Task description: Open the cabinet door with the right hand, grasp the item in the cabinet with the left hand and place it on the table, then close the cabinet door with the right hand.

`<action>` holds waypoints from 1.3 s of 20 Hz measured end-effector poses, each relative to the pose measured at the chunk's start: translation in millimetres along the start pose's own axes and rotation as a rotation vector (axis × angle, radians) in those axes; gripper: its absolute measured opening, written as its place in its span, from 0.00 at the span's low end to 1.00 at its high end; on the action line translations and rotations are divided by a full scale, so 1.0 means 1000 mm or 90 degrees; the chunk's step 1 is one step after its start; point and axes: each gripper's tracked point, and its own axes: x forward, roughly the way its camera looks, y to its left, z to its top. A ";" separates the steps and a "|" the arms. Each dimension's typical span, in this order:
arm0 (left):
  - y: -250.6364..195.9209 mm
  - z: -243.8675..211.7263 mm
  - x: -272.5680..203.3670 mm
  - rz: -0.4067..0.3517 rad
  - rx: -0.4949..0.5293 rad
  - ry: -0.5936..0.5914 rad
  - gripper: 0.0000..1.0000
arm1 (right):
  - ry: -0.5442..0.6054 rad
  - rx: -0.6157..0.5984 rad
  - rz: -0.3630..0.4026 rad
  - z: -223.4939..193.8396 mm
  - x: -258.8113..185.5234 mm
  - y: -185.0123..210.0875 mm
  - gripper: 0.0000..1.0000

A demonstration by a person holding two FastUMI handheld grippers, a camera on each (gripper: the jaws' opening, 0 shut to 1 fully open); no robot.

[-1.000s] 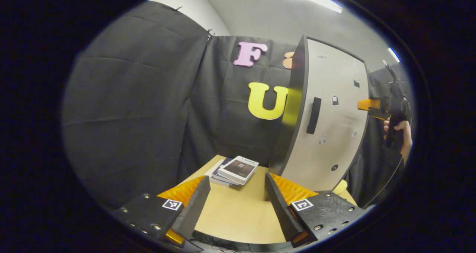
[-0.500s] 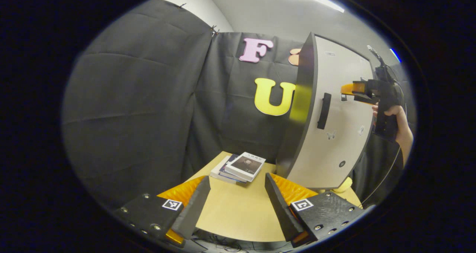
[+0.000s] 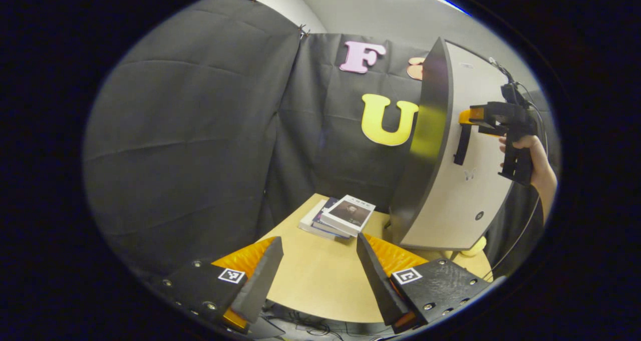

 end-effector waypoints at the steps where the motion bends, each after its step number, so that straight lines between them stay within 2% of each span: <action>1: 0.001 0.000 0.002 0.000 -0.004 0.002 0.91 | 0.011 0.004 -0.001 -0.005 0.005 0.003 0.93; 2: 0.001 -0.002 0.004 -0.001 -0.009 0.005 0.89 | 0.019 0.005 -0.003 -0.008 0.007 0.005 0.95; 3: 0.001 -0.003 0.005 -0.002 -0.011 0.009 0.89 | 0.023 0.003 -0.009 -0.010 0.009 0.005 0.89; 4: 0.001 -0.007 0.007 -0.003 -0.010 0.012 0.89 | 0.027 0.000 -0.012 -0.012 0.011 0.006 0.75; 6: 0.005 -0.005 0.008 -0.001 -0.002 0.012 0.89 | 0.032 -0.005 -0.016 -0.015 0.014 0.009 0.72; 7: 0.006 -0.005 0.009 0.000 0.002 0.012 0.91 | 0.033 -0.008 -0.024 -0.015 0.014 0.008 0.65; 8: 0.006 -0.006 0.008 0.001 0.005 0.012 0.89 | 0.033 -0.008 -0.026 -0.016 0.014 0.010 0.42; 9: 0.007 -0.004 0.009 0.000 0.006 0.012 0.91 | 0.037 -0.008 -0.028 -0.016 0.014 0.009 0.38; 10: 0.008 -0.003 0.010 -0.001 0.006 0.012 0.91 | 0.039 -0.011 -0.037 -0.016 0.014 0.007 0.44; 11: 0.008 -0.001 0.009 -0.002 0.005 0.011 0.89 | 0.040 -0.001 -0.036 -0.017 0.010 0.010 0.42; 12: 0.009 -0.002 0.008 -0.001 0.006 0.010 0.89 | 0.042 0.007 -0.031 -0.016 0.014 0.008 0.34; 14: 0.010 -0.002 0.006 0.001 0.009 0.010 0.91 | 0.047 0.009 -0.028 -0.017 0.014 0.008 0.36; 15: 0.010 -0.001 0.006 0.001 0.011 0.010 0.91 | 0.046 0.009 -0.028 -0.015 0.010 0.008 0.30; 16: 0.009 -0.003 0.004 0.001 0.013 0.009 0.89 | 0.046 0.008 -0.025 -0.017 0.014 0.009 0.29; 17: 0.009 -0.003 0.003 0.002 0.017 0.009 0.89 | 0.042 0.005 -0.019 -0.016 0.013 0.009 0.24; 18: 0.008 -0.005 0.001 0.002 0.020 0.010 0.91 | 0.040 0.006 -0.011 -0.018 0.014 0.008 0.25; 20: 0.005 -0.006 -0.002 0.000 0.021 0.013 0.91 | 0.039 -0.021 0.009 -0.017 0.012 0.009 0.13; 26: -0.015 -0.009 -0.010 -0.015 0.037 0.015 0.89 | 0.035 -0.031 0.053 -0.017 0.000 0.010 0.14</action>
